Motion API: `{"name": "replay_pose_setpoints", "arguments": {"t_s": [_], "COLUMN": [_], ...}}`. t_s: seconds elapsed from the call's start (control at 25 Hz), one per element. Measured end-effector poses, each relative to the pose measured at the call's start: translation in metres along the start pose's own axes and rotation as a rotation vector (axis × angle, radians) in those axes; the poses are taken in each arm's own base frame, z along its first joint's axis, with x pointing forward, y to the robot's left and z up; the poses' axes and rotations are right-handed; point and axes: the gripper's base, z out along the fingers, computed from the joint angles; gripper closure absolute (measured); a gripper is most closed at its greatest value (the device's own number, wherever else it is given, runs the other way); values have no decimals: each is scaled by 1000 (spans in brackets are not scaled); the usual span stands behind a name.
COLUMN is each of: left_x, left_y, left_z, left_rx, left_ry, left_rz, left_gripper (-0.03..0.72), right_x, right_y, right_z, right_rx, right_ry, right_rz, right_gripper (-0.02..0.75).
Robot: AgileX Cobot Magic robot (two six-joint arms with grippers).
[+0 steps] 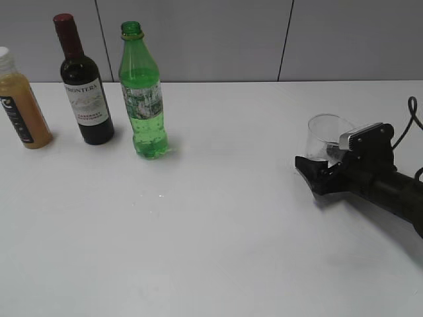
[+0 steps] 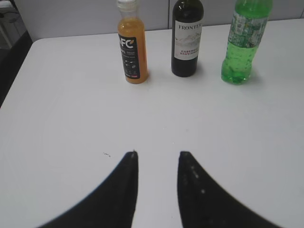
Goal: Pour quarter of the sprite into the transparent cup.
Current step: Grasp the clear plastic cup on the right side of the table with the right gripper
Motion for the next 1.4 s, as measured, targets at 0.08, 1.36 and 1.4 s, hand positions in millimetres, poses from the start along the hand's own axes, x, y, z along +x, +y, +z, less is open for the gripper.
{"name": "replay_pose_setpoints", "arguments": {"t_s": [0.08, 1.36, 1.4], "left_x": [0, 0, 0], "left_y": [0, 0, 0], "left_z": [0, 0, 0], "left_rx": [0, 0, 0], "left_ry": [0, 0, 0], "left_rz": [0, 0, 0], "left_gripper": [460, 460, 460], "right_x": [3, -30, -36], "right_y": [0, -2, -1], "right_z": [2, 8, 7], "right_rx": [-8, -44, -56], "right_ry": [6, -94, -110], "right_rz": [0, -74, -86], "right_gripper": [60, 211, 213]}}
